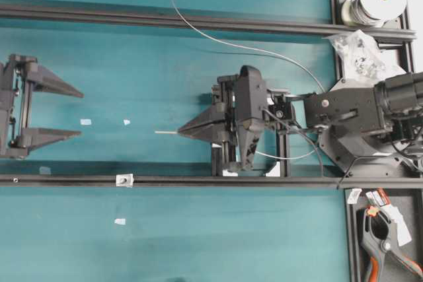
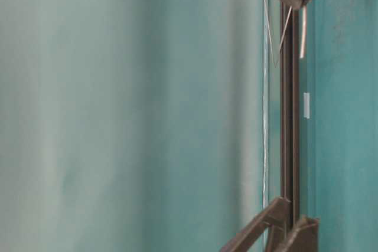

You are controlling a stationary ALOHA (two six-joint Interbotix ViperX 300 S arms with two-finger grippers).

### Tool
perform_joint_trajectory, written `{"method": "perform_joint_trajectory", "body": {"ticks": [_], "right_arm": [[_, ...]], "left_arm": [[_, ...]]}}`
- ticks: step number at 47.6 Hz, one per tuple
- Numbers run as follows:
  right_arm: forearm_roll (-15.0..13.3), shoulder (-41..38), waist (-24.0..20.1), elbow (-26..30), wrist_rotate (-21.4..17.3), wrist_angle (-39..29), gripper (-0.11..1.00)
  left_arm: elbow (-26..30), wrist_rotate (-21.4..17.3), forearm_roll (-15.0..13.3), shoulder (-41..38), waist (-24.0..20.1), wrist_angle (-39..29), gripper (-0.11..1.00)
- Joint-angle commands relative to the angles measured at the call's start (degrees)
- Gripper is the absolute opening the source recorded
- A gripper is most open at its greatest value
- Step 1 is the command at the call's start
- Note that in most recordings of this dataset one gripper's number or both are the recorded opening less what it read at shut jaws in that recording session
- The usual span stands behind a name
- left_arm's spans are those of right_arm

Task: Insert the wire through the hole in the metal fitting.
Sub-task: 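Carry the wire down toward the white bracket on the rail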

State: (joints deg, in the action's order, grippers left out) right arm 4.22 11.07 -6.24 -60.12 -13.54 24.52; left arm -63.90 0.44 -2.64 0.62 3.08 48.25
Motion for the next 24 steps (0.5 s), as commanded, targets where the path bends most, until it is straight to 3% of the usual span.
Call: {"method": "perform_joint_trajectory", "body": {"ticks": [1,11,24], "right_arm": [[0.8,1.0,-1.1,0.1,-0.1,1.9,-0.01],[4.0,1.0,-3.7,-1.4,0.1,5.5,-0.01],[12.6,-0.2,-9.3,-4.1,2.5,13.5,-0.01]], "left_arm": [[0.9,0.1,-0.3,-0.4,1.0,1.8,0.82],[1.4,0.7,-0.4,-2.5,2.8,4.7,0.82],[1.1,2.5,-0.5,-4.3,4.1,9.1,0.81]]}}
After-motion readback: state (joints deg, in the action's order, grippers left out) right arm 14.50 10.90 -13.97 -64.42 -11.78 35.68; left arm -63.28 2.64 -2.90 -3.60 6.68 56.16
